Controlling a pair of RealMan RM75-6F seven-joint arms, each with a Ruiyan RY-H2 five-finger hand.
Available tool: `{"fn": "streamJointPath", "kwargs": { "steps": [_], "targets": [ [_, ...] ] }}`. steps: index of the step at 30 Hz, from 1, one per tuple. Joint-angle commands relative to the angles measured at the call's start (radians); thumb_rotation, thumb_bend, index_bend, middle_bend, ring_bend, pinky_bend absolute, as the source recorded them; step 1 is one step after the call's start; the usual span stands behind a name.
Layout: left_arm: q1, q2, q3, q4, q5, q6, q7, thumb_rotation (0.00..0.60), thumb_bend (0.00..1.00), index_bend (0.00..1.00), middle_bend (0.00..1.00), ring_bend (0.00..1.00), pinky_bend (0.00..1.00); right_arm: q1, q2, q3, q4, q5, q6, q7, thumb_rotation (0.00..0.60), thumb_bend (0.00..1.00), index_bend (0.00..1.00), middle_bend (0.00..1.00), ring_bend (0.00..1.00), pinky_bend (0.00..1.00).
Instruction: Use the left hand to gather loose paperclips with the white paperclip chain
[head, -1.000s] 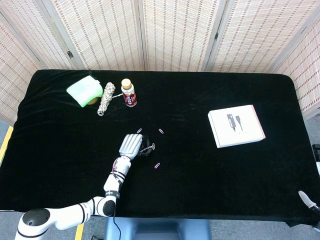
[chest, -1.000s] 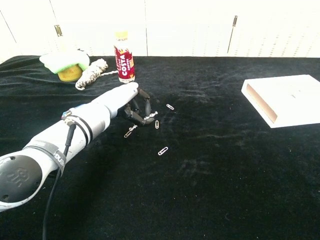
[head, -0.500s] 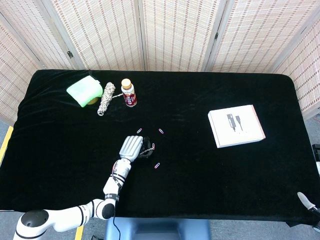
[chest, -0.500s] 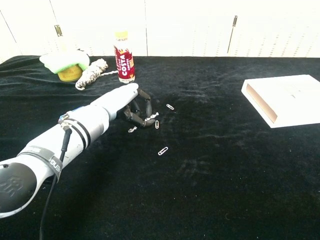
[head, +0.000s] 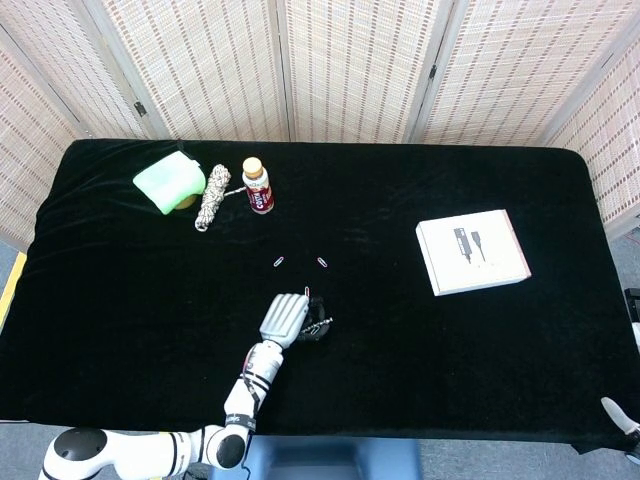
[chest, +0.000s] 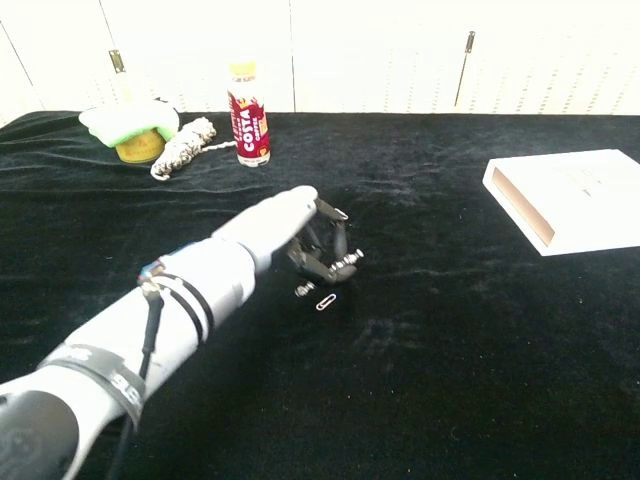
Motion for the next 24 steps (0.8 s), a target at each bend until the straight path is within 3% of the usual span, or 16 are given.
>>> {"fn": "streamJointPath", "kwargs": {
  "steps": [1,16,24],
  "targets": [
    [-0.014,-0.029,-0.001,0.038,0.006,-0.015,-0.004,0.6,0.56,0.85,1.0,1.0,1.0,-0.021,-0.012,-0.001,0.027,0.006,0.031,0.031,0.6,0.21,0.0,0.0,0.0,0.0],
    [-0.064,-0.072,-0.035,0.133,0.035,-0.081,-0.041,0.6,0.56,0.85,1.0,1.0,1.0,-0.05,-0.03,0.008,0.049,0.049,0.04,0.054,0.6,0.21,0.0,0.0,0.0,0.0],
    [-0.036,0.007,-0.041,0.051,0.069,-0.013,-0.002,0.6,0.56,0.85,1.0,1.0,1.0,-0.041,-0.024,0.011,0.041,0.046,0.02,0.043,0.6,0.21,0.0,0.0,0.0,0.0]
  ]
}}
